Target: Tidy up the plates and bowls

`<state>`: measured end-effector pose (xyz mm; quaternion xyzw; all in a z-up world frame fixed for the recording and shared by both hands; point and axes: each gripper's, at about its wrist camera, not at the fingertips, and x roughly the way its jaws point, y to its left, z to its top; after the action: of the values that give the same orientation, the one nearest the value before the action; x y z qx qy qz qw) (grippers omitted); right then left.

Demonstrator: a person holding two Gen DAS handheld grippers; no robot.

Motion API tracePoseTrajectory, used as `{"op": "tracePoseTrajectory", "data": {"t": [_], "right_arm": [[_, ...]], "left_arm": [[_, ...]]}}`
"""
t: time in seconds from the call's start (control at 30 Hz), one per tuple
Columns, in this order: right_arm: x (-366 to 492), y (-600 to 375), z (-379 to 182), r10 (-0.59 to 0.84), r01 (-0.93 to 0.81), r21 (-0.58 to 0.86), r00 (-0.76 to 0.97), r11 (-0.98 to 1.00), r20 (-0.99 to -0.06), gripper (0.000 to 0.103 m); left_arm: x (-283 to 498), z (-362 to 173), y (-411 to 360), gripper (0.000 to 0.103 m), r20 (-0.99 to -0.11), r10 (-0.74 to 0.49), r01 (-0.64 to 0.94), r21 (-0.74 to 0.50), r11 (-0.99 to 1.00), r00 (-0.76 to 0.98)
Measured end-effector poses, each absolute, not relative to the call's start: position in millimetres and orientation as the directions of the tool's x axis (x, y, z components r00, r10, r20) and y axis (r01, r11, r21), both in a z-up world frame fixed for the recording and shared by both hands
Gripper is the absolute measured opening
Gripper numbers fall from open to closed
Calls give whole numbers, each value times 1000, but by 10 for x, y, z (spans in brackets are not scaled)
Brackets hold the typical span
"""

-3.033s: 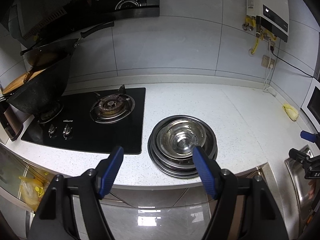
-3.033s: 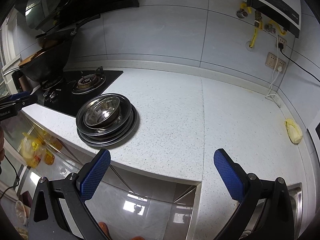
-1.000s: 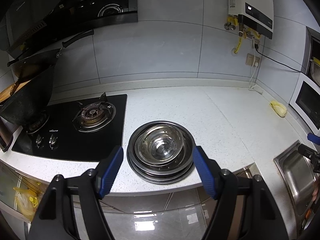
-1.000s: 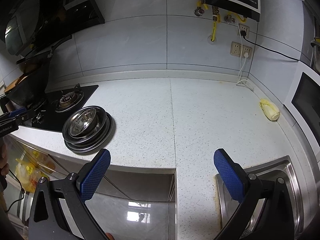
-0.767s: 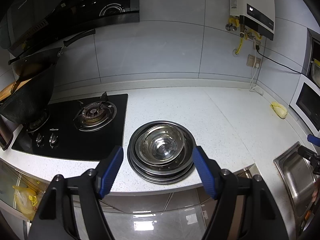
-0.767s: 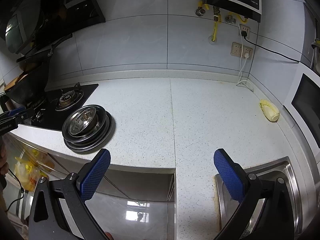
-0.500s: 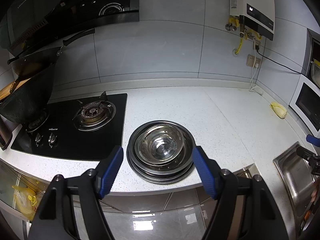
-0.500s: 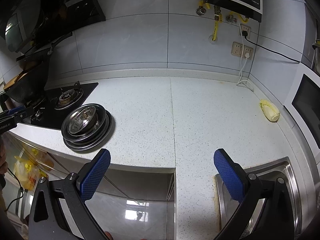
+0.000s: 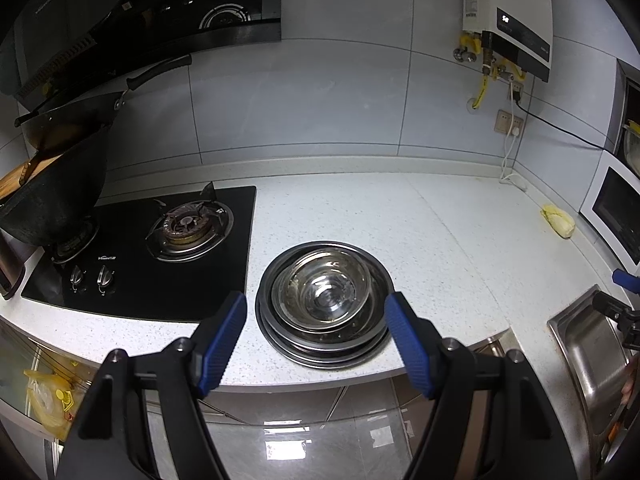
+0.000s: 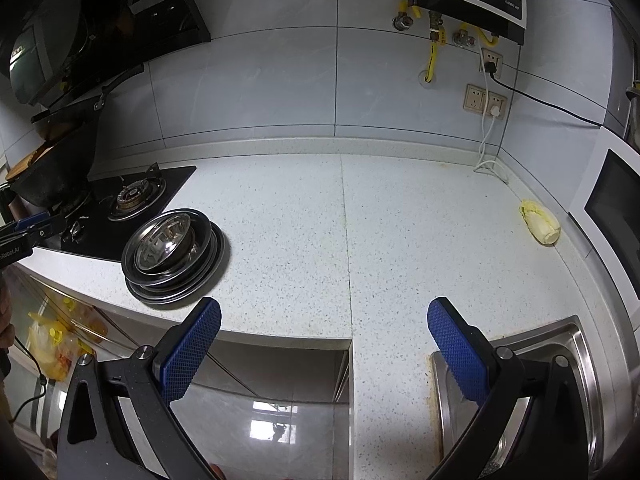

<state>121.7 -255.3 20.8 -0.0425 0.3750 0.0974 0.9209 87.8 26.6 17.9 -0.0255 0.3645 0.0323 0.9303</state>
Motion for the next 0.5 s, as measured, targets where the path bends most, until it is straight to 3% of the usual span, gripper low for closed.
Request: {"op": "tracePoseTrajectory", "data": {"t": [0.5], "right_arm": [[1245,-2512,201,151,-220,-8,696,975,-702,102]], "left_arm": [[889,178,329,70,-684,50,-92,-25,995,728]]}}
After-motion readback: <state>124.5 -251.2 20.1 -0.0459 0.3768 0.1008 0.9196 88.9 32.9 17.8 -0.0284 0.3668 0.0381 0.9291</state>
